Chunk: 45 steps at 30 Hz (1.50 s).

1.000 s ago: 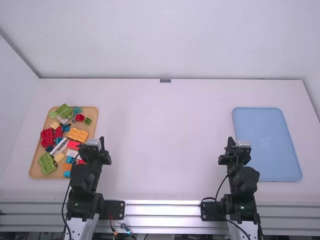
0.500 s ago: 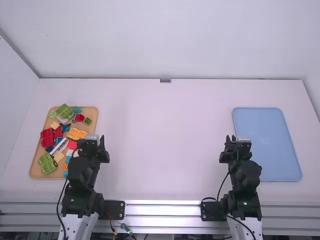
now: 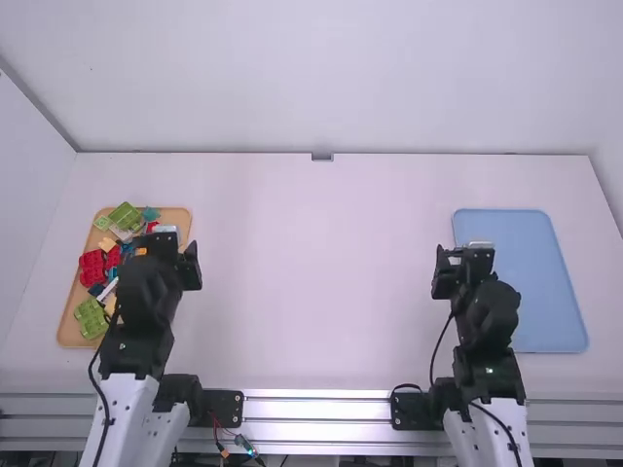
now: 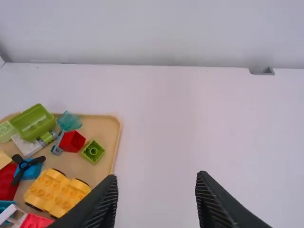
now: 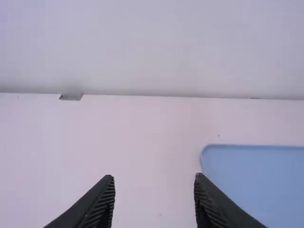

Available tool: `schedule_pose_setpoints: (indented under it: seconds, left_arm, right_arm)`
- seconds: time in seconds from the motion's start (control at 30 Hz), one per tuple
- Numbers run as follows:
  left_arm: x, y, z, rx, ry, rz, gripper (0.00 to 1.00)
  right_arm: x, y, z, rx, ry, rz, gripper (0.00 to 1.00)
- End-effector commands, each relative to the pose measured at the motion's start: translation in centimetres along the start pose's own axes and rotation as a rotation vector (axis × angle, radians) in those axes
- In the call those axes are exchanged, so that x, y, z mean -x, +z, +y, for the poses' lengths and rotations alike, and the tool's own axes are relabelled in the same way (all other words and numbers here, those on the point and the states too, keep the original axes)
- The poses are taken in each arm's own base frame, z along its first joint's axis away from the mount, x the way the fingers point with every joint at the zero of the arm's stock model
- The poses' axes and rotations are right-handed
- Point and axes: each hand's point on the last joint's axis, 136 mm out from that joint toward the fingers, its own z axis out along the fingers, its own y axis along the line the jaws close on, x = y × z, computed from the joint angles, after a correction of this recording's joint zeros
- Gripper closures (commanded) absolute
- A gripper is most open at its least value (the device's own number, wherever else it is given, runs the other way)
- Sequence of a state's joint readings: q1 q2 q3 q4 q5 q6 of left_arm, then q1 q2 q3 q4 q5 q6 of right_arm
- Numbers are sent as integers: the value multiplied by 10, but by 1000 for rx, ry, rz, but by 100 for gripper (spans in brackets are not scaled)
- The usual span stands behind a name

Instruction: Assemble lego blocks to make yellow taxi

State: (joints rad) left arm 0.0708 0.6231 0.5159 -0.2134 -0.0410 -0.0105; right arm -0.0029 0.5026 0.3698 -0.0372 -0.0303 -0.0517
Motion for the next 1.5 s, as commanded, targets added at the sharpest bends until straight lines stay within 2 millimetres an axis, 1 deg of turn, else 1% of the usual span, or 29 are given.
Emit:
schedule_pose_setpoints:
  seconds: [0.0, 0.03, 0.07, 0.17, 0.3, 0.4, 0.47, 0.5, 0.53, 0.6, 0.63, 0.7, 0.73, 0.8, 0.83, 0.9, 0.97, 1.0, 1.03, 1.07, 1.17, 1.23, 1.3, 1.37, 1.43, 1.47]
  left_arm:
    - [16, 4, 9, 40, -44, 11, 50]
    - [17, 5, 11, 46, -56, 21, 49]
    - [20, 10, 16, 66, -103, 49, 46]
    - [23, 17, 27, 106, -167, 92, 41]
    - [21, 31, 51, 183, -290, 185, 32]
    - [17, 43, 61, 189, -345, 248, 27]
    - [9, 56, 74, 219, -407, 314, 23]
    - [7, 57, 77, 230, -420, 323, 22]
    - [1, 61, 85, 260, -458, 351, 21]
    - [-16, 73, 105, 319, -556, 434, 16]
    - [-18, 74, 107, 325, -568, 444, 16]
    - [-34, 82, 119, 355, -643, 526, 13]
    - [-45, 85, 127, 380, -677, 589, 11]
    - [-54, 89, 134, 399, -709, 647, 9]
    - [-63, 93, 140, 414, -741, 706, 8]
    - [-71, 98, 145, 428, -767, 758, 6]
    - [-83, 109, 151, 446, -785, 809, 4]
    - [-85, 112, 152, 446, -790, 818, 4]
    - [-88, 115, 151, 440, -797, 826, 3]
    - [-91, 122, 146, 398, -835, 842, 2]
    - [-89, 130, 136, 325, -882, 849, 1]
    - [-89, 130, 135, 313, -890, 853, 1]
    - [-94, 127, 137, 335, -901, 868, 1]
    - [-103, 119, 144, 446, -951, 884, 1]
    - [-111, 113, 150, 537, -951, 898, 1]
    - [-112, 113, 151, 548, -956, 899, 1]
  right_arm:
    - [21, 2, 0, 7, 14, -15, 50]
    - [23, 3, 0, 9, 16, -11, 49]
    - [28, 7, 0, 11, 23, 0, 45]
    - [34, 13, 0, 15, 23, 16, 40]
    - [45, 24, -1, 23, 22, 42, 32]
    - [52, 32, 1, 41, 21, 55, 27]
    - [57, 39, 6, 74, 21, 66, 23]
    - [58, 40, 6, 76, 21, 67, 22]
    - [60, 43, 7, 82, 21, 70, 21]
    - [67, 51, 10, 102, 21, 77, 16]
    - [67, 51, 10, 103, 20, 77, 16]
    - [72, 57, 10, 108, 20, 81, 13]
    - [74, 61, 10, 110, 19, 83, 11]
    - [75, 64, 10, 113, 19, 88, 10]
    - [77, 67, 10, 116, 19, 92, 8]
    - [78, 70, 11, 120, 19, 96, 7]
    - [81, 74, 15, 132, 15, 98, 4]
    - [82, 75, 16, 136, 14, 95, 4]
    - [83, 76, 18, 141, 11, 92, 3]
    - [87, 78, 22, 152, 6, 82, 2]
    - [92, 81, 28, 168, -6, 68, 1]
    - [94, 81, 31, 175, -15, 62, 1]
    - [96, 81, 37, 190, -21, 53, 1]
    - [98, 81, 40, 198, -24, 45, 1]
    - [101, 81, 42, 202, -26, 35, 1]
    - [101, 81, 42, 202, -25, 32, 1]
